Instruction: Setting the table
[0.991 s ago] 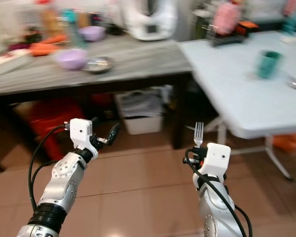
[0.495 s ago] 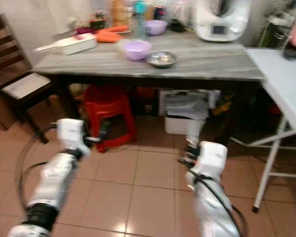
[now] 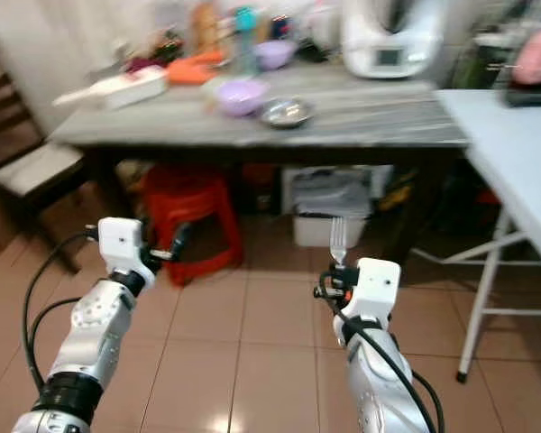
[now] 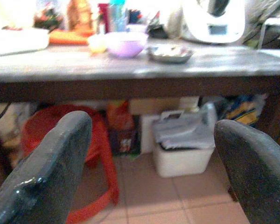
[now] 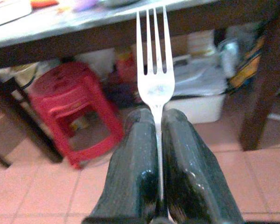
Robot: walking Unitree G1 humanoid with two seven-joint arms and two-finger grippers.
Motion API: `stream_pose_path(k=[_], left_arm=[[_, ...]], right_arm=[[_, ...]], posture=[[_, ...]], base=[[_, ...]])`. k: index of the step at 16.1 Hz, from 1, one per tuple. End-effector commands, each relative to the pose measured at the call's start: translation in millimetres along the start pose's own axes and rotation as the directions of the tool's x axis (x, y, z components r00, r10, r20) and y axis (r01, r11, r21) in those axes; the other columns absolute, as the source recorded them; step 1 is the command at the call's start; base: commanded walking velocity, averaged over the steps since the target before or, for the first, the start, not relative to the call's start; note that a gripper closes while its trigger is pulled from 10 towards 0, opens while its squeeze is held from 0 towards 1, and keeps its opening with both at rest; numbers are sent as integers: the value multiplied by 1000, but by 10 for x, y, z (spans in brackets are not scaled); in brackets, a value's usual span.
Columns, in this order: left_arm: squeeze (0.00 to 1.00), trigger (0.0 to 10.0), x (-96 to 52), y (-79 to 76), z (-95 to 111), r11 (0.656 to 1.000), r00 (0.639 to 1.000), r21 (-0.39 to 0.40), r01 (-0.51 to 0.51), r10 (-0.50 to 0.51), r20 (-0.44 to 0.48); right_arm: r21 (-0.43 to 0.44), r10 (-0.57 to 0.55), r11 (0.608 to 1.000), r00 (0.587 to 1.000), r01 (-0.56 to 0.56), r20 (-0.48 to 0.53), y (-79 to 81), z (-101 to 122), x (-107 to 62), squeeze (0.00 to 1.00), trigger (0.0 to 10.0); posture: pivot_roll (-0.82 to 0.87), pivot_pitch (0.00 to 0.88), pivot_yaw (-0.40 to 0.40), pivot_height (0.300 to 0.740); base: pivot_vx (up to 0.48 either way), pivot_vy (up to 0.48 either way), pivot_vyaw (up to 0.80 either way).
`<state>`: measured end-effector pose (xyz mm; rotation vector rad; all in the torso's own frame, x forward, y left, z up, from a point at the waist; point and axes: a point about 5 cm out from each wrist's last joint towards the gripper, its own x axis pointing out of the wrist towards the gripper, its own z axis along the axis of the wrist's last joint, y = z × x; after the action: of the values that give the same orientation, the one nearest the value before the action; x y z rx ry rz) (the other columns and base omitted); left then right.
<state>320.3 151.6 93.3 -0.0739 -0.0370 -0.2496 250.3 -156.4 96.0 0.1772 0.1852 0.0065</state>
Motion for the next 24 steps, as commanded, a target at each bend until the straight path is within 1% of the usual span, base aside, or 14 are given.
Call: stream_pose_path(k=[1, 8, 15, 20, 22, 24], left_arm=[[0, 10000, 32, -62, 18, 1000, 1000, 5, 23, -23, 6], [0, 10000, 37, -86, 12, 999, 1000, 4, 31, -31, 4], [0, 10000, 39, -111, 10, 999, 999, -2, 42, -42, 6], [0, 10000, 41, -133, -9, 999, 999, -11, 40, -40, -4], [0, 10000, 33, -136, -60, 1000, 999, -18, 21, -22, -32], [0, 10000, -8, -148, -89, 999, 999, 14, 33, -32, -40]], right_arm=[[-2, -12, 1000, 1000, 12, 16, -31, 41, 4, 0, 10000], [-10, -7, 1000, 1000, 8, 18, -23, 44, 2, 0, 10000], [-12, -5, 1000, 1000, 5, 18, -24, 44, 8, 0, 10000], [-1, -15, 1000, 1000, 15, 5, -37, 28, 14, 0, 10000], [-1, -15, 1000, 1000, 15, 3, -35, 23, 14, 0, 10000], [-3, -14, 1000, 1000, 14, 0, -35, 19, 14, 0, 10000]], posture=[[-156, 0, 50, 740], [-159, 0, 52, 740], [-160, 0, 49, 740], [-162, 0, 47, 740], [-161, 0, 46, 740], [-161, 0, 46, 740]], base=[[341, 0, 0], [353, 0, 0], [356, 0, 440], [349, 0, 0], [0, 0, 0], [0, 0, 0]])
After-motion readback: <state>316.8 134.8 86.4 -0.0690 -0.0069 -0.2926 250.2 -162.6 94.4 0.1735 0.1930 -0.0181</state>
